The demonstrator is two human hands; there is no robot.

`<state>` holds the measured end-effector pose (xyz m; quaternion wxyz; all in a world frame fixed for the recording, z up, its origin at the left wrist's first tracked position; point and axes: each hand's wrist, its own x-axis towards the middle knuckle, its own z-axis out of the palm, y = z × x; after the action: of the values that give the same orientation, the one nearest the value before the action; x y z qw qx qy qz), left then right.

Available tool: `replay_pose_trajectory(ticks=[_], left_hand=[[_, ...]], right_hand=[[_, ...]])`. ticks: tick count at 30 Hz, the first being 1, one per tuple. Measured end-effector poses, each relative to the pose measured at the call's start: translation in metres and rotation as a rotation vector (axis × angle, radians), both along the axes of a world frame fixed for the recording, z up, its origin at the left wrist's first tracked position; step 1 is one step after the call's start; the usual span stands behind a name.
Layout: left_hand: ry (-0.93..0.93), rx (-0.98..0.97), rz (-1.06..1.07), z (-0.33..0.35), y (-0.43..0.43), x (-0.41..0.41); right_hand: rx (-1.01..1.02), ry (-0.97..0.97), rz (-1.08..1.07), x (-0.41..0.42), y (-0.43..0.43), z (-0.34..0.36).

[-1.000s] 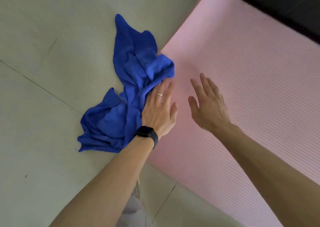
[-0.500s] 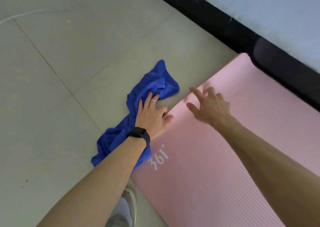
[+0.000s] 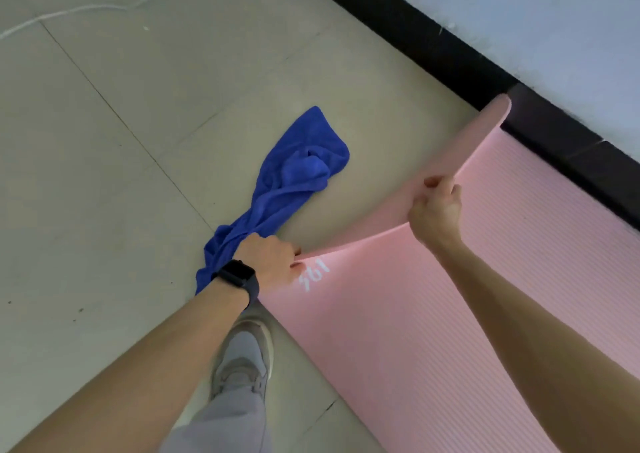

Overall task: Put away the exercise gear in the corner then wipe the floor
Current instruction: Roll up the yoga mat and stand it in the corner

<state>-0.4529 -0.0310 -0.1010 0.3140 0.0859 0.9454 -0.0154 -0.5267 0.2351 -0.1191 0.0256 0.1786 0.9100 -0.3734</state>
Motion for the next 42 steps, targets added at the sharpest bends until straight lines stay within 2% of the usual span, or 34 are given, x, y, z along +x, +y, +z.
replay_pose_trajectory(ticks=[2,4,6,9,12,15,19,24,27,29,32,37,38,39,42], left_hand=[[0.006,0.148,0.086,0.005,0.002,0.016],[-0.1,0.328,0.19,0.013,0.016,0.029],[-0.212,0.414,0.258,0.023,0.039,0.046],[-0.197,0.404,0.268,0.035,0.075,0.076],[-0.01,0.393,0.311,0.036,0.111,0.085],[0.148,0.288,0.266,0.025,0.134,0.076],[0.134,0.149,0.256,0.02,0.13,0.048],[0.056,0.067,0.207,0.017,0.119,0.012],[-0.1,0.173,0.293,0.009,0.12,0.0],[-0.102,0.3,0.326,0.0,0.123,-0.009],[0.059,0.465,0.412,-0.013,0.122,-0.024],[0.278,0.323,0.16,-0.033,0.119,-0.03],[0.343,0.282,0.119,-0.037,0.121,-0.027],[0.407,0.251,0.086,-0.039,0.123,-0.024],[0.559,0.142,0.021,-0.049,0.132,-0.013]], right_hand=[[-0.033,-0.02,-0.065,0.014,0.007,-0.003],[-0.089,-0.037,-0.126,0.027,0.013,-0.005],[-0.145,-0.095,-0.16,0.042,0.02,-0.004],[-0.144,-0.17,-0.157,0.061,0.03,-0.003],[-0.093,-0.192,-0.162,0.062,0.035,0.006],[-0.127,-0.311,-0.183,0.043,0.036,0.017],[-0.196,-0.374,-0.222,0.009,0.029,0.023],[-0.15,-0.452,-0.178,-0.018,0.01,0.019],[-0.307,-0.466,-0.195,-0.027,0.005,0.014],[-0.401,-0.432,-0.221,-0.032,0.005,0.008],[-0.545,-0.385,-0.284,-0.037,0.008,0.0],[-0.781,-0.342,-0.337,-0.036,0.015,-0.01],[-0.733,-0.346,-0.325,-0.036,0.016,-0.012],[-0.57,-0.348,-0.278,-0.037,0.015,-0.011],[0.154,-0.34,-0.045,-0.035,0.01,-0.009]])
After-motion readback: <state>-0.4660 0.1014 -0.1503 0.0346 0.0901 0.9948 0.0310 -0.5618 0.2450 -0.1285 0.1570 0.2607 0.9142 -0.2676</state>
